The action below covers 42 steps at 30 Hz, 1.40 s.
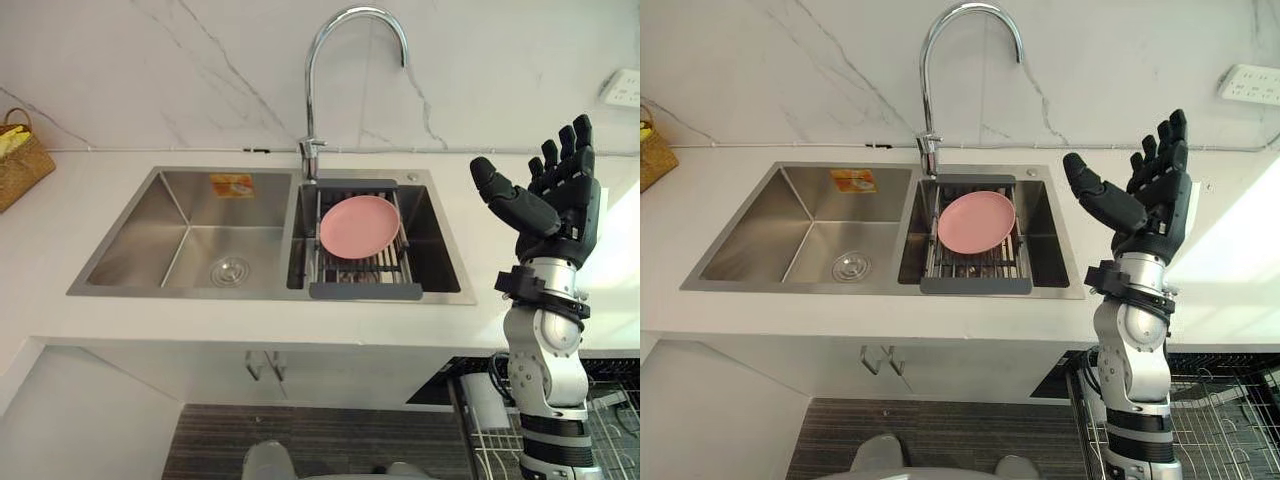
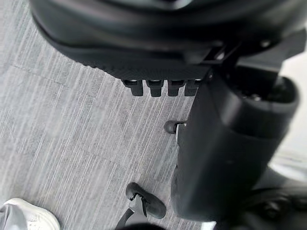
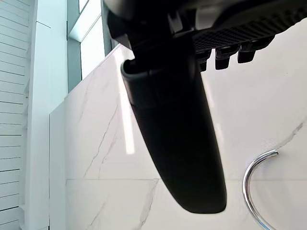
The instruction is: Walk over to the sink, pick up the cup, carry it to the dishwasher, place the cup inside the dishwasher, then close the dishwasher door
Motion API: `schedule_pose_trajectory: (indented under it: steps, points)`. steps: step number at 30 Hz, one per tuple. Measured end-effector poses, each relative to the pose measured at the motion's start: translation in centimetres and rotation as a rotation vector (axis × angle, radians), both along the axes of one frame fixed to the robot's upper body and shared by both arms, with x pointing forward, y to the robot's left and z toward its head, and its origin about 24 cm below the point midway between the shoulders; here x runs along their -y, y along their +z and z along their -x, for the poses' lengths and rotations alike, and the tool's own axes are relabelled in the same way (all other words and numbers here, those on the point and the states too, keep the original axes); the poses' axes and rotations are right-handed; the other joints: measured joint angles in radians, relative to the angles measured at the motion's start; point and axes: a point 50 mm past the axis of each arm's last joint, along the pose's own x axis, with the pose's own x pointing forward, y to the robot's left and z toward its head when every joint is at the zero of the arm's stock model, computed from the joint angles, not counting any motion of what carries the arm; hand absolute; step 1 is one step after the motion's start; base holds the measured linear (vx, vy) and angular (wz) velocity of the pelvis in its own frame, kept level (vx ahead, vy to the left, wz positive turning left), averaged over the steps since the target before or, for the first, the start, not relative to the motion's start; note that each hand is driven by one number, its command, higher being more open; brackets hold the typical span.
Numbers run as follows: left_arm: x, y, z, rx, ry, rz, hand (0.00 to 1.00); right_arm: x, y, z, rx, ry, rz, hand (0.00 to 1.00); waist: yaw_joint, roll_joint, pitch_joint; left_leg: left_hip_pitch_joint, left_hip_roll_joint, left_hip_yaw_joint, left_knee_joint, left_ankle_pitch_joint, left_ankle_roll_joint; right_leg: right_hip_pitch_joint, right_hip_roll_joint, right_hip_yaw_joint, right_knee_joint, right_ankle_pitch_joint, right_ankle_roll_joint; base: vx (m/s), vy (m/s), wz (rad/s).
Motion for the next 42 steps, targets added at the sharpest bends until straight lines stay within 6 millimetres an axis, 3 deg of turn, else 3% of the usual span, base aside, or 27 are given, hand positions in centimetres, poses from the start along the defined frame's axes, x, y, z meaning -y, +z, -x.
schedule_pose_trajectory:
  steps: [5, 7, 9, 13, 14, 15, 16, 17, 19, 20, 21, 22, 24, 27, 35, 38, 40, 41, 42]
  points:
    - [0.3, 0.0, 0.2, 0.003, -0.035, 0.017, 1.0, 0.4, -1.0, 0.4, -0.045, -0.015, -0.009, 1.0, 0.003, -0.011, -0.007, 0.032, -0.066, 0.039, -0.114, 0.019, 0.022, -0.018, -0.054, 0.017, -0.035, 0.025, 0.034, 0.04, 0.078, -0.1]
    - [0.3, 0.0, 0.1, 0.006, -0.056, 0.014, 1.0, 0.5, -1.5, 0.4, -0.063, -0.009, -0.043, 1.0, 0.005, -0.018, -0.013, 0.025, -0.099, 0.044, -0.109, 0.007, 0.037, -0.061, -0.091, 0.018, 0.041, -0.015, 0.044, 0.12, 0.105, 0.02]
    - [-0.3, 0.1, -0.1, 0.014, -0.068, -0.001, 1.0, 0.4, -2.3, 0.3, -0.089, -0.007, -0.069, 1.0, 0.01, -0.04, -0.012, 0.021, -0.125, 0.048, -0.08, -0.024, 0.052, -0.108, -0.135, 0.027, 0.164, -0.067, 0.059, 0.12, 0.069, 0.01]
    - [-1.0, 0.2, 0.2, 0.004, -0.013, -0.033, 1.0, -0.9, -4.4, -0.4, -0.166, 0.033, -0.111, 1.0, 0.028, -0.072, -0.002, 0.058, -0.131, 0.073, -0.009, -0.084, 0.068, -0.192, -0.174, 0.058, 0.431, -0.071, 0.027, 0.15, 0.068, -0.22]
    - [-1.1, 0.2, 0.2, 0.002, -0.013, -0.034, 1.0, -1.0, -4.5, -0.4, -0.17, 0.034, -0.116, 1.0, 0.024, -0.072, -0.002, 0.07, -0.124, 0.071, -0.011, -0.089, 0.071, -0.195, -0.173, 0.062, 0.456, -0.061, 0.012, 0.12, 0.036, 0.06]
    - [-1.1, 0.2, 0.2, -0.001, -0.015, -0.034, 1.0, -1.0, -4.7, -0.4, -0.178, 0.034, -0.118, 1.0, 0.016, -0.074, 0.003, 0.091, -0.108, 0.061, -0.015, -0.099, 0.071, -0.22, -0.163, 0.075, 0.513, -0.066, -0.031, 0.07, 0.023, 0.13]
    - [-1.1, 0.2, 0.4, -0.006, -0.016, -0.034, 1.0, -1.0, -4.7, -0.4, -0.178, 0.035, -0.118, 1.0, 0.011, -0.073, 0.004, 0.097, -0.094, 0.051, -0.015, -0.109, 0.069, -0.236, -0.144, 0.088, 0.48, -0.111, -0.022, 0.05, 0.024, 0.18]
    - [-1.2, 0.2, 0.5, -0.01, -0.017, -0.036, 1.0, -1.0, -4.7, -0.4, -0.177, 0.034, -0.118, 1.0, 0.01, -0.077, 0.002, 0.097, -0.089, 0.045, -0.012, -0.114, 0.068, -0.244, -0.136, 0.09, 0.453, -0.114, -0.022, 0.06, 0.014, 0.21]
    - [-1.6, 0.3, 0.7, -0.017, -0.025, -0.044, 1.0, -0.8, -4.6, -0.3, -0.17, 0.025, -0.119, 1.0, 0.008, -0.093, -0.005, 0.096, -0.088, 0.027, 0.011, -0.135, 0.06, -0.276, -0.128, 0.107, 0.365, -0.093, -0.026, 0.06, -0.036, 0.3]
    - [-1.8, 0.4, 0.7, -0.018, -0.03, -0.05, 1.0, -0.6, -4.6, -0.2, -0.164, 0.016, -0.122, 1.0, 0.006, -0.112, -0.005, 0.087, -0.097, 0.006, 0.052, -0.16, 0.048, -0.278, -0.125, 0.125, 0.292, -0.012, -0.028, 0.08, -0.107, 0.54]
    - [-2.6, 0.5, 0.5, -0.011, -0.037, -0.071, 1.0, -0.5, -4.6, -0.2, -0.16, 0.011, -0.124, 1.0, 0.005, -0.143, 0.005, 0.079, -0.118, -0.02, 0.102, -0.196, 0.034, -0.27, -0.148, 0.139, 0.272, 0.058, 0.042, 0.09, -0.15, 0.53]
    - [-2.6, 0.5, 0.4, -0.004, -0.037, -0.072, 1.0, -0.3, -4.7, 0.0, -0.167, 0.004, -0.126, 1.0, 0.011, -0.135, 0.008, 0.076, -0.113, -0.03, 0.119, -0.208, 0.026, -0.263, -0.141, 0.129, 0.277, 0.048, 0.056, 0.08, -0.175, 0.46]
    - [-2.0, 0.5, 0.2, 0.018, -0.034, -0.062, 1.0, 0.1, -5.3, 0.4, -0.187, -0.017, -0.133, 1.0, 0.01, -0.108, -0.001, 0.046, -0.065, -0.066, 0.126, -0.215, 0.006, -0.244, -0.099, 0.08, 0.228, 0.045, 0.037, 0.09, -0.151, 0.32]
    - [-1.9, 0.5, 0.3, 0.015, -0.032, -0.061, 1.0, 0.8, -5.6, 1.0, -0.191, -0.057, -0.15, 1.0, 0.012, -0.105, 0.0, 0.041, -0.033, -0.092, 0.104, -0.207, -0.012, -0.206, -0.061, 0.039, 0.16, 0.066, 0.029, 0.1, -0.102, 0.24]
    - [-1.6, 0.4, -0.2, 0.004, -0.109, -0.076, 1.0, 0.6, -3.8, 1.8, -0.114, -0.069, -0.146, 1.0, 0.009, -0.093, 0.003, 0.06, -0.031, -0.092, 0.034, -0.189, -0.018, -0.185, -0.053, 0.015, 0.113, 0.057, 0.037, 0.11, -0.004, 0.07]
    - [-1.3, 0.3, -1.0, 0.027, -0.116, -0.08, 1.0, 0.6, -4.0, 2.1, -0.124, -0.071, -0.142, 1.0, 0.008, -0.071, 0.008, -0.036, -0.019, -0.088, 0.232, -0.189, -0.017, -0.171, -0.06, -0.012, 0.121, 0.023, 0.023, 0.09, -0.023, 0.23]
    - [-0.2, 0.2, -1.7, 0.059, -0.102, -0.057, 1.0, 0.4, -3.8, 1.9, -0.124, -0.059, -0.122, 1.0, 0.016, -0.004, 0.045, -0.104, 0.024, -0.101, 0.485, -0.148, 0.003, -0.089, -0.044, -0.016, 0.11, 0.003, 0.016, 0.07, -0.039, 0.06]
    - [-0.1, 0.2, -1.7, 0.06, -0.094, -0.053, 1.0, 0.3, -3.9, 1.9, -0.128, -0.056, -0.125, 1.0, 0.016, -0.003, 0.047, -0.116, 0.019, -0.101, 0.527, -0.111, 0.02, -0.073, -0.054, -0.016, 0.109, -0.003, 0.015, 0.07, -0.01, 0.31]
    - [-0.2, 0.3, -1.9, 0.067, -0.1, -0.056, 1.0, 0.1, -3.9, 1.9, -0.12, -0.056, -0.134, 1.0, -0.001, -0.01, 0.047, -0.136, 0.006, -0.097, 0.502, -0.145, 0.018, -0.063, -0.079, -0.039, 0.101, -0.007, 0.015, 0.04, -0.001, 0.31]
